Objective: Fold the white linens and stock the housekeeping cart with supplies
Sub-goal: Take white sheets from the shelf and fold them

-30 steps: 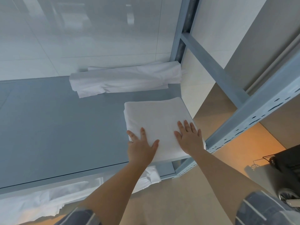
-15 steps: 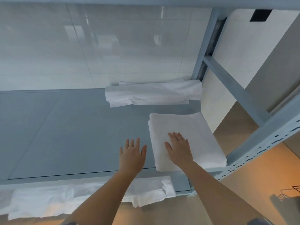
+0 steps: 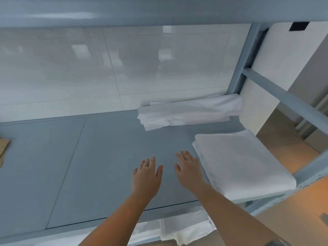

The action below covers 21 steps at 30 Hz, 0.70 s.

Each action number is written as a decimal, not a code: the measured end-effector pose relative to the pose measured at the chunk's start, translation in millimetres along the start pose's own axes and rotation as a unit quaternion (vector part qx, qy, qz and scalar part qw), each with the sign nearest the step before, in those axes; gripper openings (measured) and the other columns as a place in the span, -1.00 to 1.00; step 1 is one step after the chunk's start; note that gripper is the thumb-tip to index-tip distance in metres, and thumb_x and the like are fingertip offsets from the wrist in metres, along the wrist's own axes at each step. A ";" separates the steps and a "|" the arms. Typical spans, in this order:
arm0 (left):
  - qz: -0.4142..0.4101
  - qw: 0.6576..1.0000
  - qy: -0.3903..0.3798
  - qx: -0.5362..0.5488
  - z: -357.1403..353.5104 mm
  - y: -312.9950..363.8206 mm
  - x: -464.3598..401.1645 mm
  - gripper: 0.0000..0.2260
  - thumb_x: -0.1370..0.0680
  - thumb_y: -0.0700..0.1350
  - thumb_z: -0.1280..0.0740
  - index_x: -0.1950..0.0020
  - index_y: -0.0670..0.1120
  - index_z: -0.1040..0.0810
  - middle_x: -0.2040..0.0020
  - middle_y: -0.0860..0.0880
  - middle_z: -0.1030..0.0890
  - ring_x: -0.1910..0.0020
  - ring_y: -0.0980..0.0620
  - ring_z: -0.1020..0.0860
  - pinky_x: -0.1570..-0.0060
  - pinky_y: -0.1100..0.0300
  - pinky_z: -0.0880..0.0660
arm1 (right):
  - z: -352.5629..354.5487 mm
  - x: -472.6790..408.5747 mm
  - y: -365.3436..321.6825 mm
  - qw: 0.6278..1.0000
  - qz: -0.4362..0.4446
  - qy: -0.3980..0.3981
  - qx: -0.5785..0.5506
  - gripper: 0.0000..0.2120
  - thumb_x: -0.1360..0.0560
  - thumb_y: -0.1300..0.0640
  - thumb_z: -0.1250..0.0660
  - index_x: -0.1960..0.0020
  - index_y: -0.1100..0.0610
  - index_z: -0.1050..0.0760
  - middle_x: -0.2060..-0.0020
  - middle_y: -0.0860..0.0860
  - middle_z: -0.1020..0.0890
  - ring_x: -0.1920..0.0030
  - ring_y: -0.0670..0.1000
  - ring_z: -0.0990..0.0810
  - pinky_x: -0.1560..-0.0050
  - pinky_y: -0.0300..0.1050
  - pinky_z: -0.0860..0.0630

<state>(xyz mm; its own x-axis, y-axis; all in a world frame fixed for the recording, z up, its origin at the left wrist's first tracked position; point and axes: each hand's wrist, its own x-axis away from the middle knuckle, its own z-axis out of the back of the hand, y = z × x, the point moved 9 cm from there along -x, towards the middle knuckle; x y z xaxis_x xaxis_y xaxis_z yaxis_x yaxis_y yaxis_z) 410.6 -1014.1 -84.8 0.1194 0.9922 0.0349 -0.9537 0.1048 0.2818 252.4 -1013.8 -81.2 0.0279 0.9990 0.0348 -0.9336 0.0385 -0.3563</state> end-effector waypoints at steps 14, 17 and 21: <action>-0.118 0.979 0.138 -0.093 -1.6 -21.3 -164.0 -0.47 -0.62 0.16 -0.01 -0.52 -0.08 -0.20 -0.45 -0.08 -0.35 -0.43 -0.08 -0.29 -0.36 0.00 -0.20 | -30.5 -146.6 6.8 0.989 0.018 0.133 0.070 -0.47 -0.61 0.06 -0.14 -0.53 0.09 -0.09 -0.53 0.10 -0.14 -0.54 0.05 -0.03 -0.52 0.01 0.07; -0.133 0.971 0.161 -0.115 -14.1 -12.8 -213.8 -0.42 -0.61 0.21 0.00 -0.55 -0.06 -0.11 -0.52 -0.09 -0.21 -0.51 -0.07 -0.13 -0.43 -0.04 -0.08 | -32.3 -191.0 37.2 0.983 0.000 0.166 0.078 -0.40 -0.59 0.04 -0.17 -0.55 0.07 -0.02 -0.54 0.10 -0.05 -0.54 0.06 0.03 -0.52 0.00 0.08; -0.135 0.961 0.204 -0.129 -19.5 -6.8 -267.7 -0.34 -0.58 0.26 -0.04 -0.56 -0.09 -0.05 -0.56 -0.13 -0.11 -0.54 -0.08 -0.01 -0.46 -0.08 0.08 | -24.5 -240.9 58.9 0.974 -0.011 0.218 0.059 -0.39 -0.59 0.04 -0.20 -0.56 0.07 -0.03 -0.54 0.12 -0.07 -0.53 0.11 -0.02 -0.51 0.02 0.01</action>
<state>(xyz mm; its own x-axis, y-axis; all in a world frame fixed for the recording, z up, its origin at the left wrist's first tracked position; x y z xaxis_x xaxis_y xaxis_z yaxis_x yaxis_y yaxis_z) 379.7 -1279.1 -114.7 0.3050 0.8644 -0.3997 -0.9458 0.3241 -0.0208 199.4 -1251.6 -133.4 0.1736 0.9140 -0.3668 -0.9647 0.0829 -0.2501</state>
